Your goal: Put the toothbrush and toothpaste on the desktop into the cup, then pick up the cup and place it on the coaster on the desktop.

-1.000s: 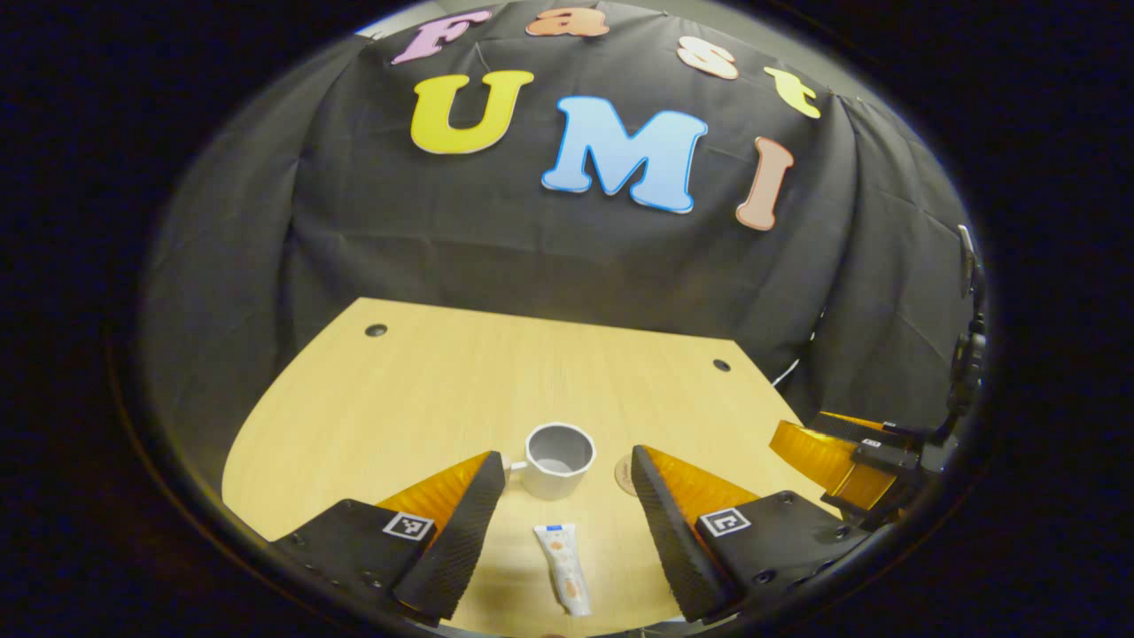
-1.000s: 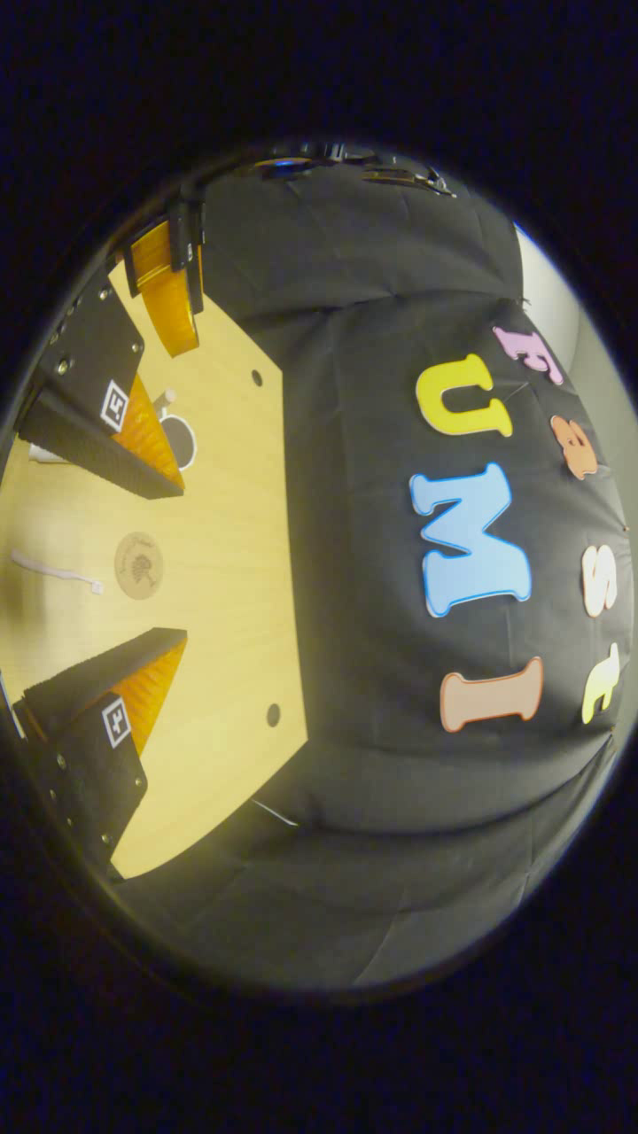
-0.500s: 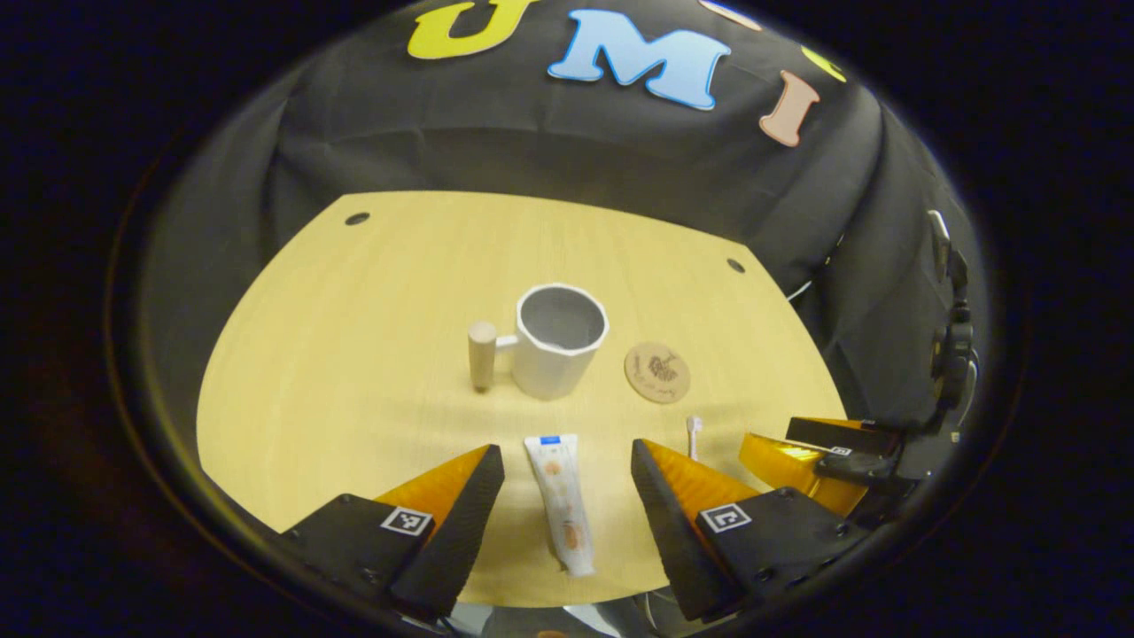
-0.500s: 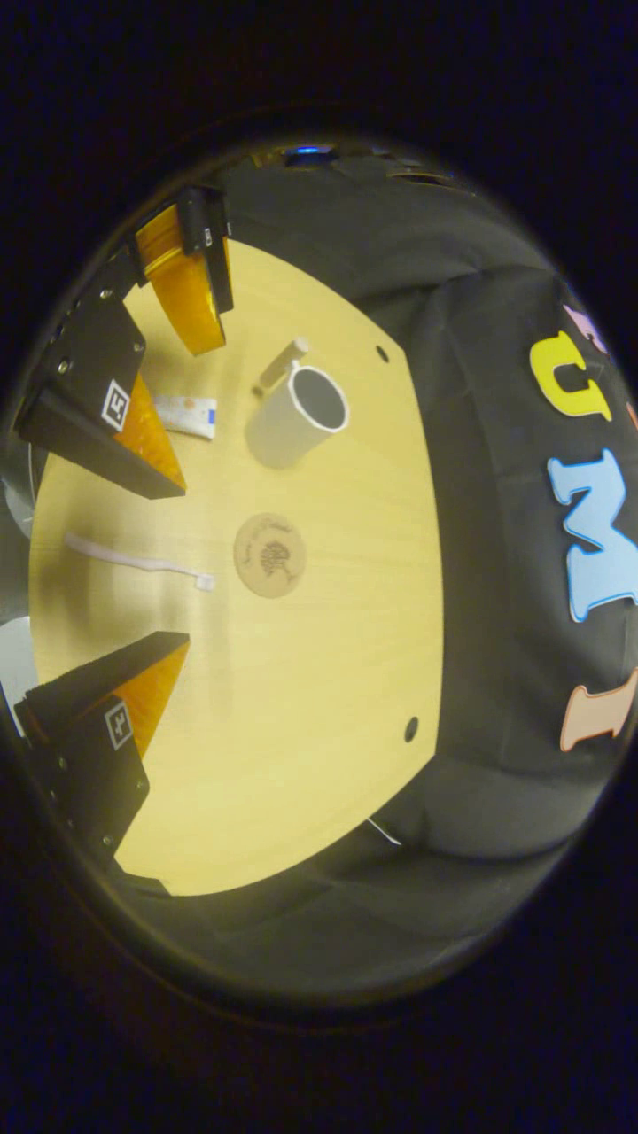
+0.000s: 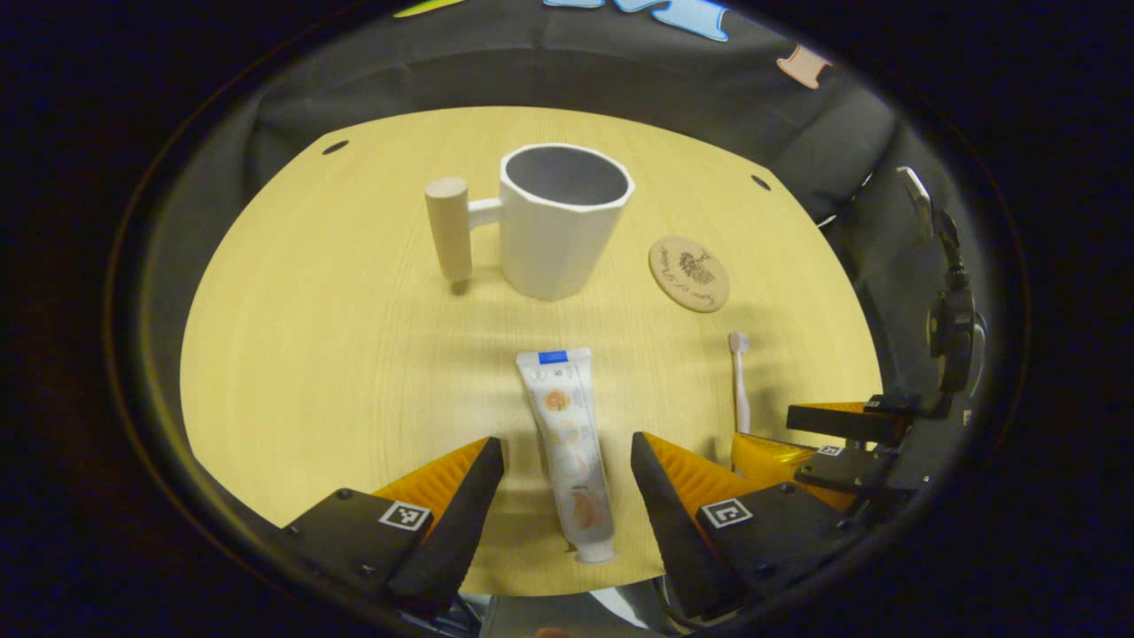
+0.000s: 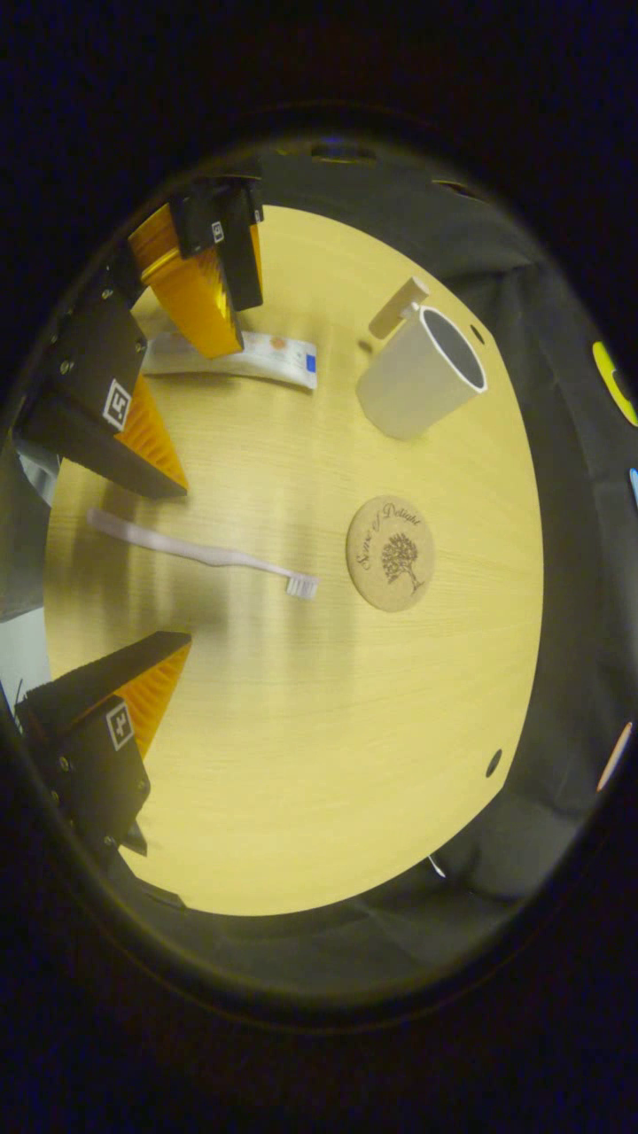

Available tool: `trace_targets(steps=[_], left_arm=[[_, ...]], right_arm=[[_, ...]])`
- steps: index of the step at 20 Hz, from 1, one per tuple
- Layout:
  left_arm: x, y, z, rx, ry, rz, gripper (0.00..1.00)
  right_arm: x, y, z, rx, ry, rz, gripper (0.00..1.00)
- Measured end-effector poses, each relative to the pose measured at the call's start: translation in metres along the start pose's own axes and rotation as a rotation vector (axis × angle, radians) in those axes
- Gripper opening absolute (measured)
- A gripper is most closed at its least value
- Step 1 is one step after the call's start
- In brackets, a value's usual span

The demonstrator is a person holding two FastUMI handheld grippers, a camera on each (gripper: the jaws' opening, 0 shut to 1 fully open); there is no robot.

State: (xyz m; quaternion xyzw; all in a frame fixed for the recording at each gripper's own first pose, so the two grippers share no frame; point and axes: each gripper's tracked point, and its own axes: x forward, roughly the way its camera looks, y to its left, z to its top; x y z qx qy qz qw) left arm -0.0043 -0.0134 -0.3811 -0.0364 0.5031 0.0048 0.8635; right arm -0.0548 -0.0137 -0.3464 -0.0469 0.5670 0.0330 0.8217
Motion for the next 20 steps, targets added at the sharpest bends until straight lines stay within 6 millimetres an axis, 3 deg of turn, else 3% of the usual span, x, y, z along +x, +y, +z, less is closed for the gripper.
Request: trace_targets(steps=[4,14,16,18,20], left_arm=[[0.010,0.003,-0.016,0.014,0.062,0.055,0.95],[0.019,0.006,-0.014,0.117,0.071,0.130,0.95],[0.019,0.008,-0.010,0.103,0.065,0.137,0.87],[0.021,0.009,-0.009,0.096,0.072,0.136,0.70],[0.020,0.009,-0.007,0.099,0.068,0.137,0.67]], right_arm=[[0.009,-0.003,-0.015,-0.005,0.093,-0.018,0.94],[0.011,-0.001,-0.019,0.081,0.209,-0.045,1.00],[0.010,0.001,-0.019,0.089,0.216,-0.052,1.00],[0.011,0.004,-0.017,0.083,0.219,-0.049,0.85],[0.011,0.007,-0.017,0.079,0.221,-0.041,0.51]])
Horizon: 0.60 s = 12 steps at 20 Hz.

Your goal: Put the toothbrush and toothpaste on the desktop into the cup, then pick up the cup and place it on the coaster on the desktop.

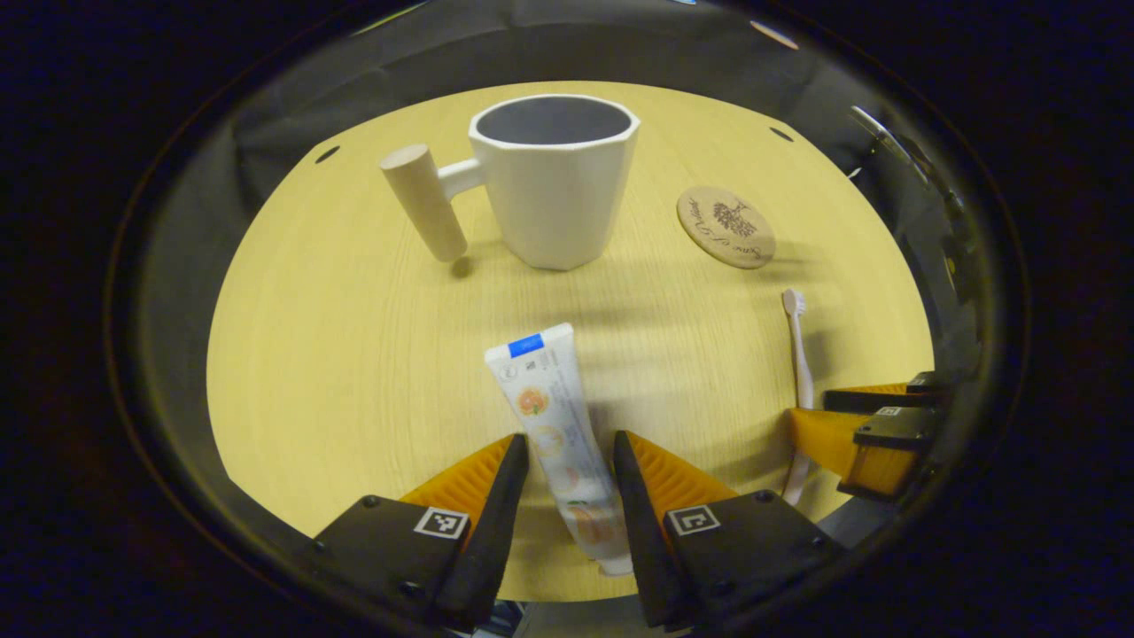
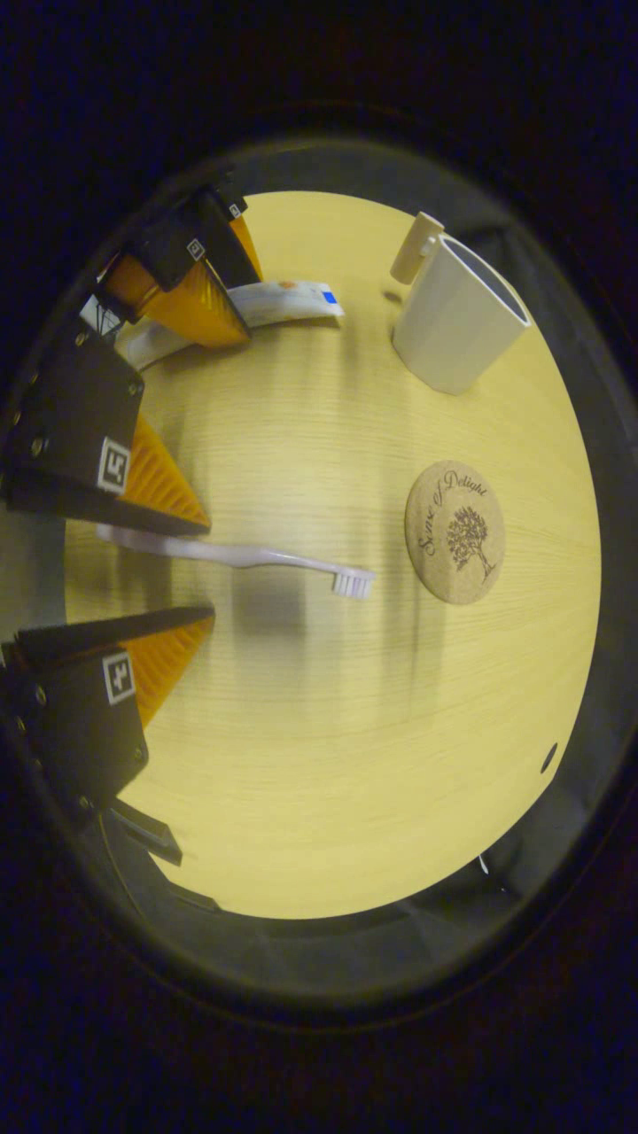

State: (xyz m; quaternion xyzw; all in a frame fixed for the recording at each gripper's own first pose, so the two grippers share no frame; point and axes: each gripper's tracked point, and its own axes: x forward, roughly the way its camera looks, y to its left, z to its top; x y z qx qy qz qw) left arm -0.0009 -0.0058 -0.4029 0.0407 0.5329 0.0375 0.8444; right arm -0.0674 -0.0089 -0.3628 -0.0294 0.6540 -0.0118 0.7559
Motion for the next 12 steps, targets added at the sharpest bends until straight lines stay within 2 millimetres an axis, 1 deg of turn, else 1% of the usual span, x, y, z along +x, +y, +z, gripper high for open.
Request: trace_targets(steps=[1,2,3,4,5,6,7,8,9,12], left_arm=[[0.000,0.000,0.000,0.002,0.000,0.001,0.51],[0.000,0.002,0.000,0.006,-0.003,0.008,0.44],[0.000,0.003,0.002,-0.005,-0.005,0.006,0.38],[-0.001,0.002,0.001,-0.015,0.001,0.007,0.38],[0.001,0.002,0.002,-0.016,-0.002,0.003,0.33],[0.000,0.002,0.002,-0.016,0.000,0.003,0.33],[0.002,0.002,0.011,-0.022,-0.044,-0.006,0.31],[0.000,-0.004,0.010,-0.051,-0.029,-0.039,0.19],[-0.002,-0.004,0.009,-0.074,-0.034,-0.053,0.18],[-0.009,-0.003,0.011,-0.152,-0.026,-0.100,0.18]], right_arm=[[0.000,-0.001,-0.001,-0.012,0.004,0.003,0.39],[0.000,-0.002,0.000,-0.017,0.002,0.015,0.39],[0.007,0.004,0.002,0.035,-0.004,0.028,0.22],[0.004,0.006,0.003,0.055,-0.011,0.032,0.05],[0.002,0.005,0.001,0.040,0.001,0.040,0.05],[0.001,0.004,0.003,0.033,-0.004,0.049,0.05],[0.000,0.004,0.001,0.035,0.000,0.059,0.05],[-0.001,0.004,0.003,0.050,0.008,0.068,0.05],[0.001,0.004,0.003,0.066,-0.001,0.074,0.02],[0.001,0.004,0.003,0.090,-0.006,0.085,0.02]])
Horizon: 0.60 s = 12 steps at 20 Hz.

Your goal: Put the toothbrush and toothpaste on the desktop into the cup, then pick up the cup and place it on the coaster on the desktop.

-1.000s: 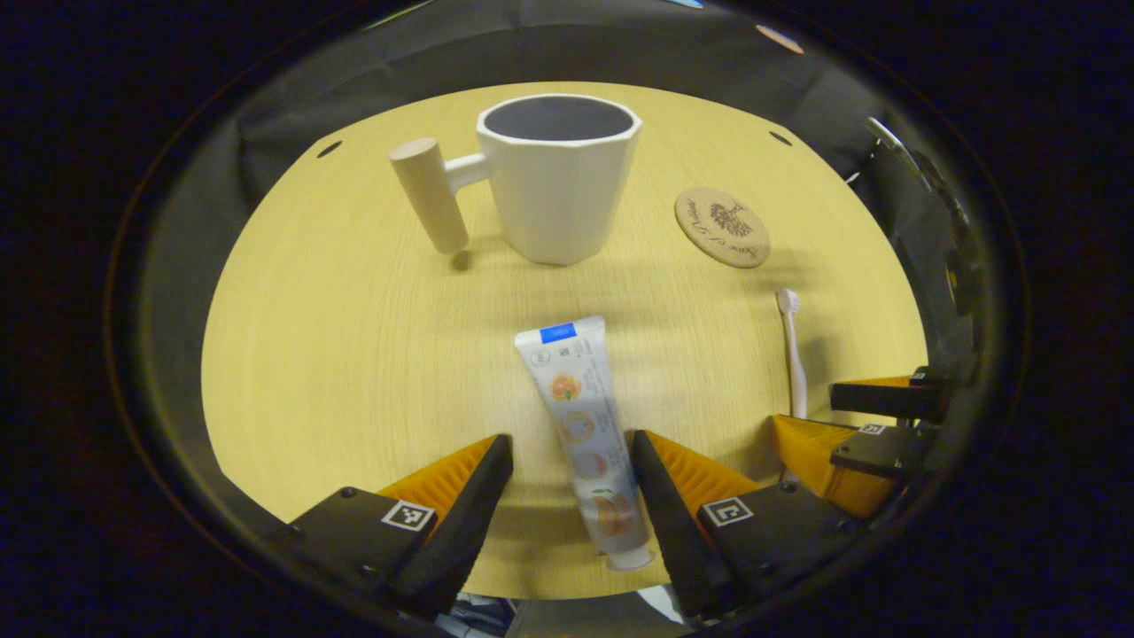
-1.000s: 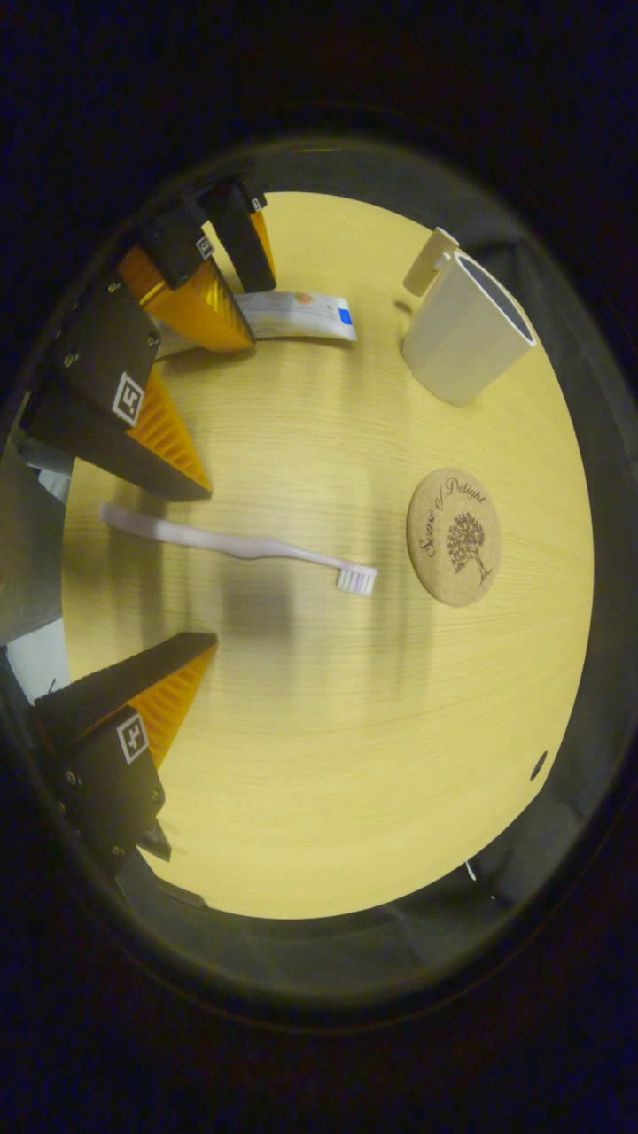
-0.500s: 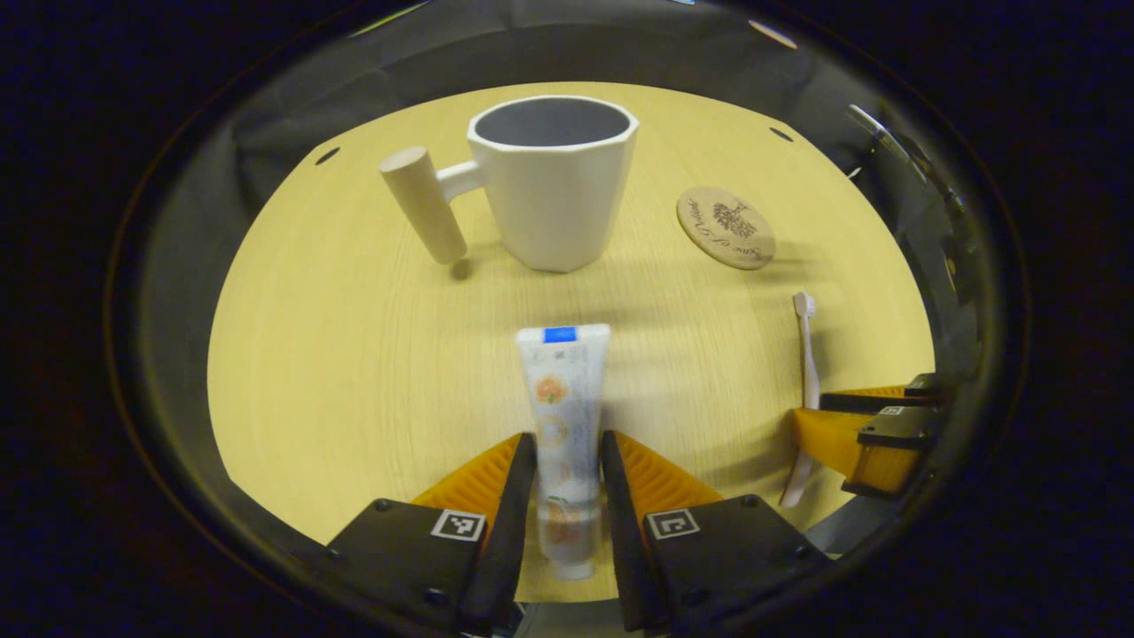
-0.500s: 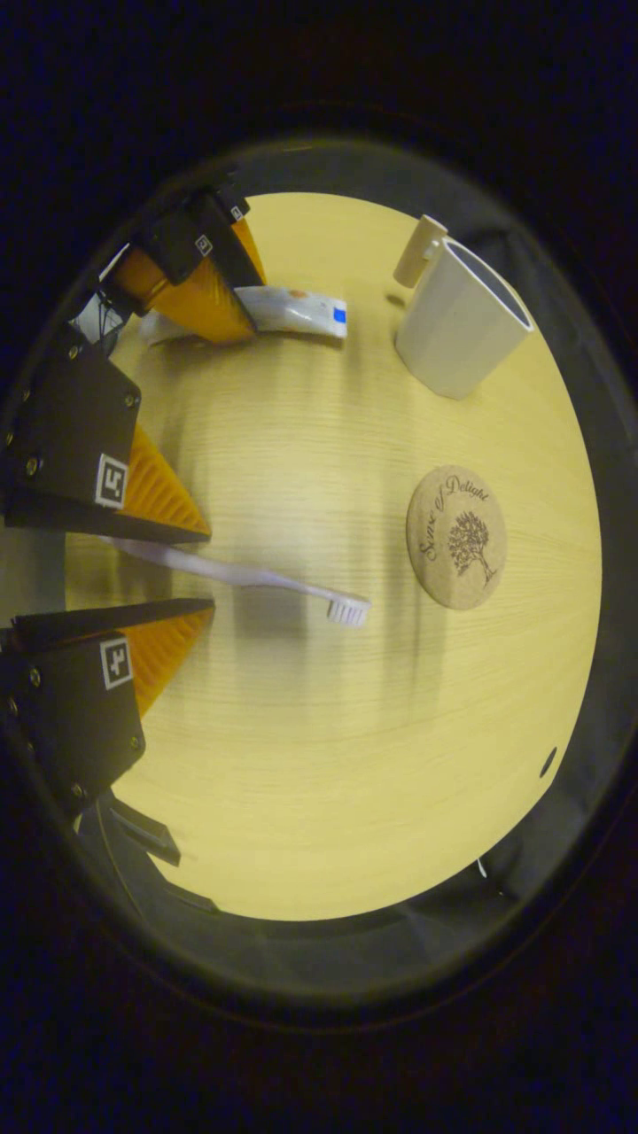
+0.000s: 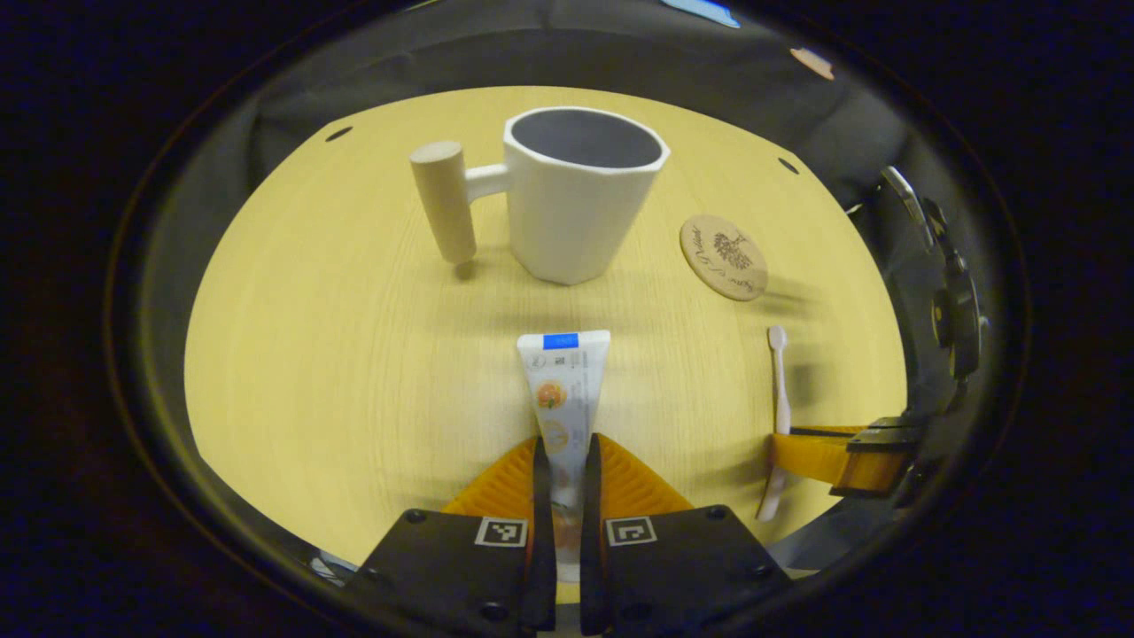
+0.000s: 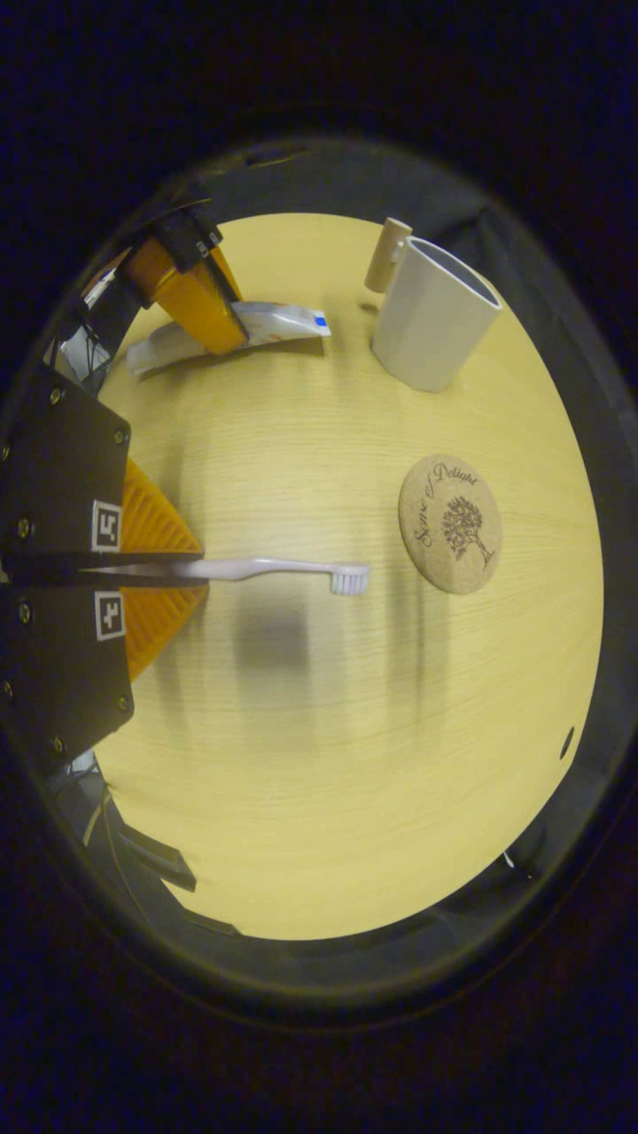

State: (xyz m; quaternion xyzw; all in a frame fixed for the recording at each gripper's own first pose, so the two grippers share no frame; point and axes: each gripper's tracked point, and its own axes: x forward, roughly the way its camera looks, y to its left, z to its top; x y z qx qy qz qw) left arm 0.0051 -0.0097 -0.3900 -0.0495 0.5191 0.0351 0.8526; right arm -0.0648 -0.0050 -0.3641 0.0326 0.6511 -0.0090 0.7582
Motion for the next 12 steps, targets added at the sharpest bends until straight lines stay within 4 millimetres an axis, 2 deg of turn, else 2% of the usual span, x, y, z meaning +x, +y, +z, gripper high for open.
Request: trace_targets(steps=[6,9,12], left_arm=[[-0.046,-0.005,0.028,-0.085,-0.084,-0.062,0.17],[-0.074,-0.005,0.050,-0.100,-0.136,-0.078,0.18],[-0.101,-0.004,0.080,-0.121,-0.200,-0.100,0.18]], right_arm=[[0.000,0.000,0.000,0.024,0.019,0.019,0.02],[0.000,-0.001,0.001,0.030,0.024,0.026,0.02],[0.000,-0.001,0.001,0.033,0.028,0.033,0.02]])
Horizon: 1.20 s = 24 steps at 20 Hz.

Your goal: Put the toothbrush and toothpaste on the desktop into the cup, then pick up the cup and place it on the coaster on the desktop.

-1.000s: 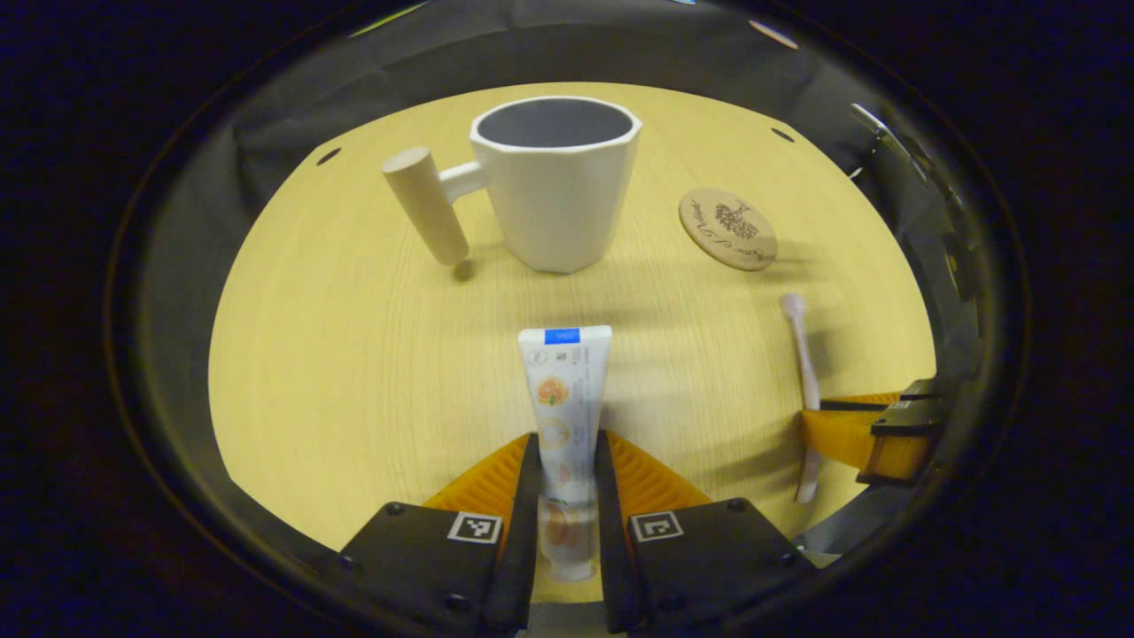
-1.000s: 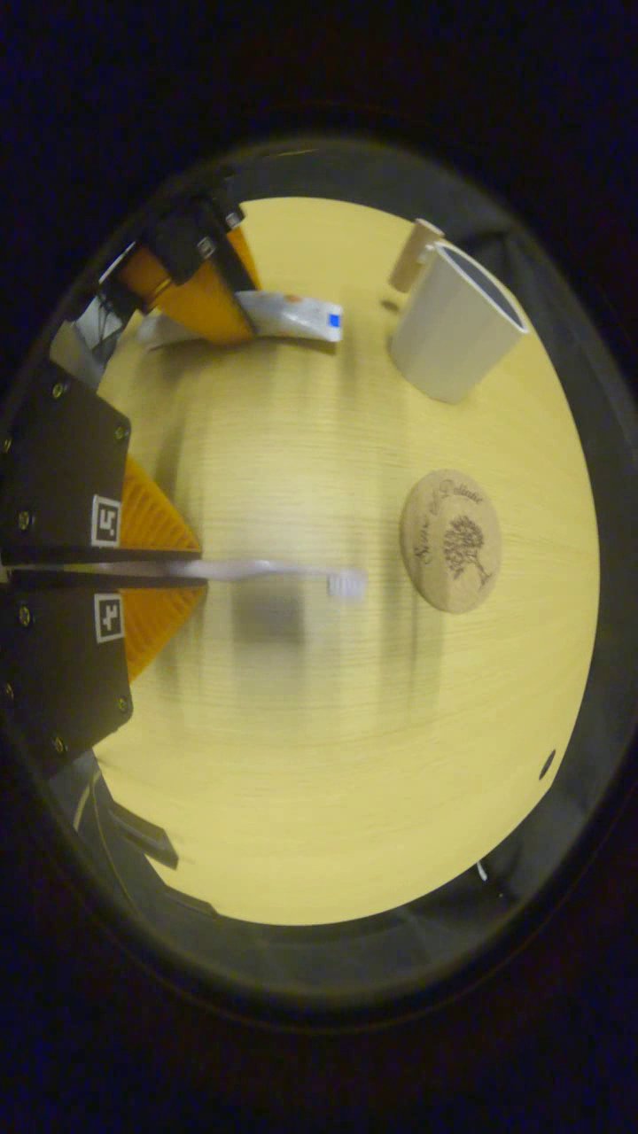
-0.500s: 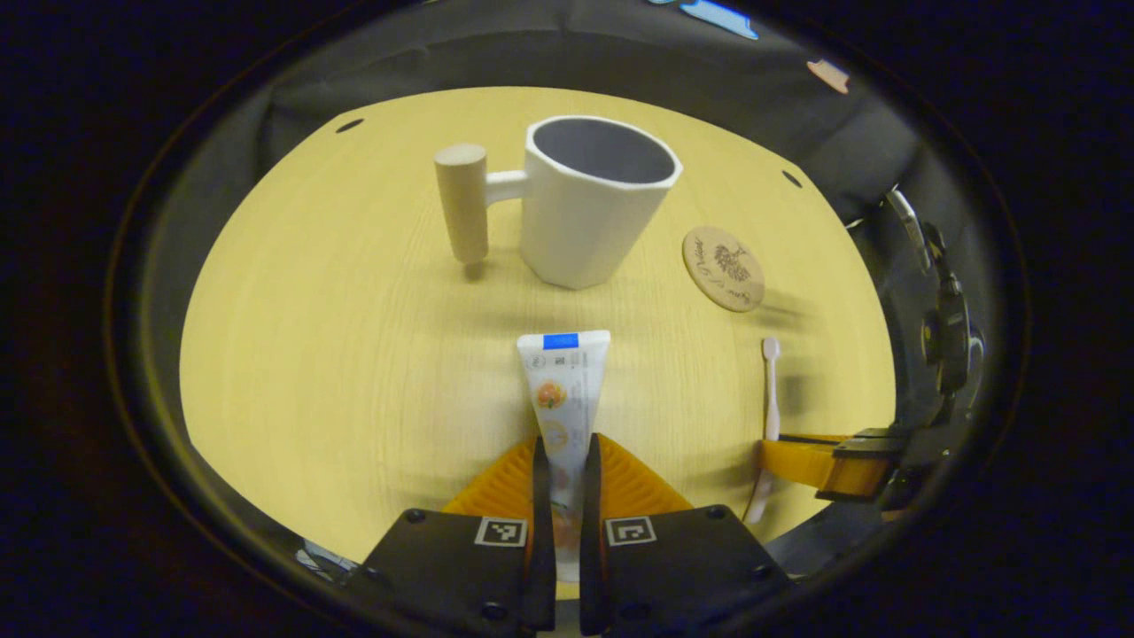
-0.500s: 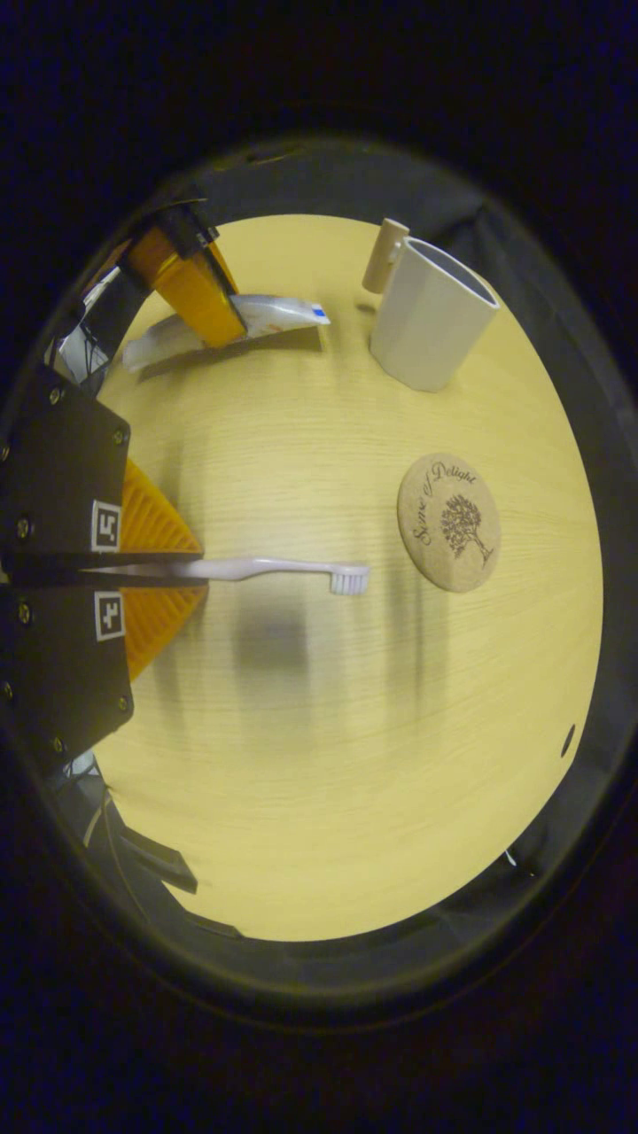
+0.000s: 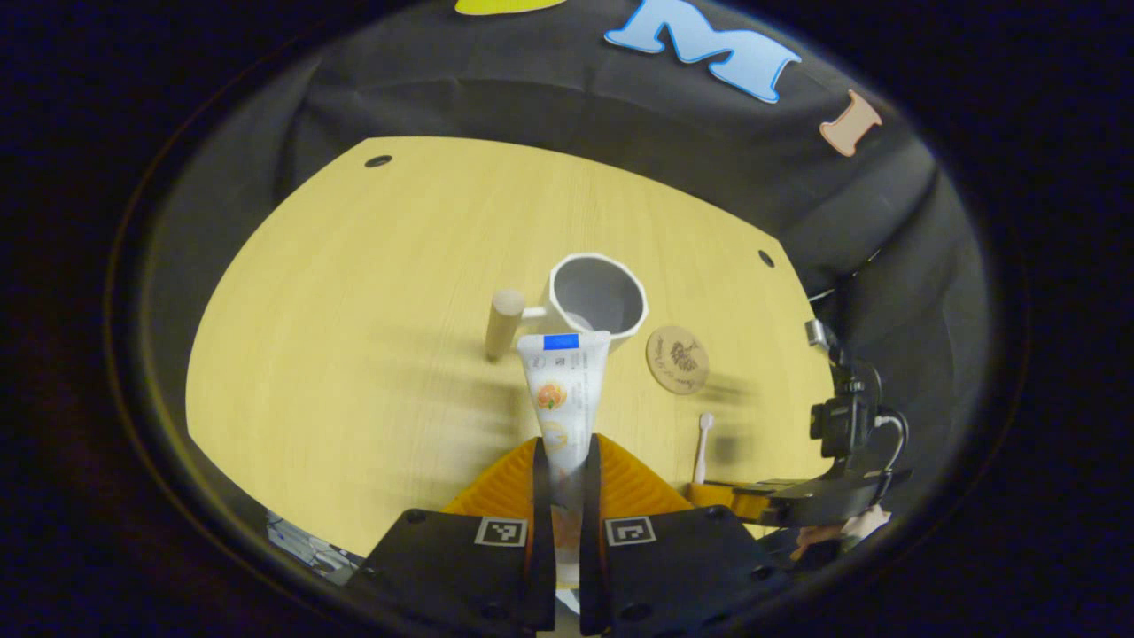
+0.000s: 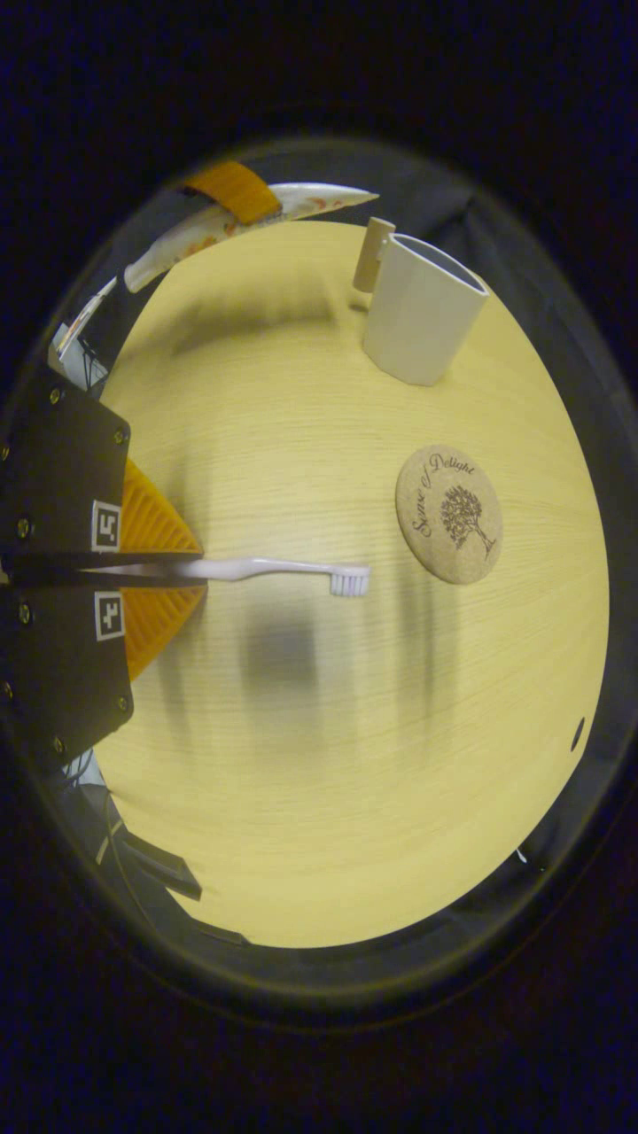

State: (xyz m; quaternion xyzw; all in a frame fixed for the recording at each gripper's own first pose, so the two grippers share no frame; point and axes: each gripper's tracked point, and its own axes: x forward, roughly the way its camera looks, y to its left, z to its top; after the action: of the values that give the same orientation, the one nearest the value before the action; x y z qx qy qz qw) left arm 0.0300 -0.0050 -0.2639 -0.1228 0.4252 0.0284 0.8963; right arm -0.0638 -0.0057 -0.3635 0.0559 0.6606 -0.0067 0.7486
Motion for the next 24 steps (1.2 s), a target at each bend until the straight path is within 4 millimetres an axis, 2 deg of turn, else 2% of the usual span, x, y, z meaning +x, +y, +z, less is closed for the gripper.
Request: trace_targets(steps=[3,5,8,11,13,20,24], left_arm=[[-0.016,-0.007,0.043,-0.014,-0.067,-0.030,0.19],[-0.018,-0.013,0.072,0.000,-0.111,-0.046,0.18],[-0.010,-0.021,0.113,0.044,-0.171,-0.063,0.18],[0.006,-0.030,0.142,0.090,-0.209,-0.075,0.18],[0.020,-0.032,0.155,0.114,-0.220,-0.070,0.18],[0.067,-0.046,0.175,0.131,-0.267,-0.088,0.18],[0.087,-0.045,0.170,0.190,-0.307,-0.057,0.18]], right_arm=[[0.001,0.000,0.000,0.008,0.002,0.009,0.02],[0.001,0.000,0.000,0.011,0.005,0.013,0.02],[0.000,0.000,0.001,0.010,0.006,0.013,0.02],[0.001,0.000,0.000,0.011,0.002,0.008,0.02],[0.001,0.000,0.000,0.009,0.000,0.003,0.02],[0.001,0.000,0.001,0.005,0.003,-0.007,0.02],[0.001,0.000,0.000,0.001,0.000,-0.008,0.02]])
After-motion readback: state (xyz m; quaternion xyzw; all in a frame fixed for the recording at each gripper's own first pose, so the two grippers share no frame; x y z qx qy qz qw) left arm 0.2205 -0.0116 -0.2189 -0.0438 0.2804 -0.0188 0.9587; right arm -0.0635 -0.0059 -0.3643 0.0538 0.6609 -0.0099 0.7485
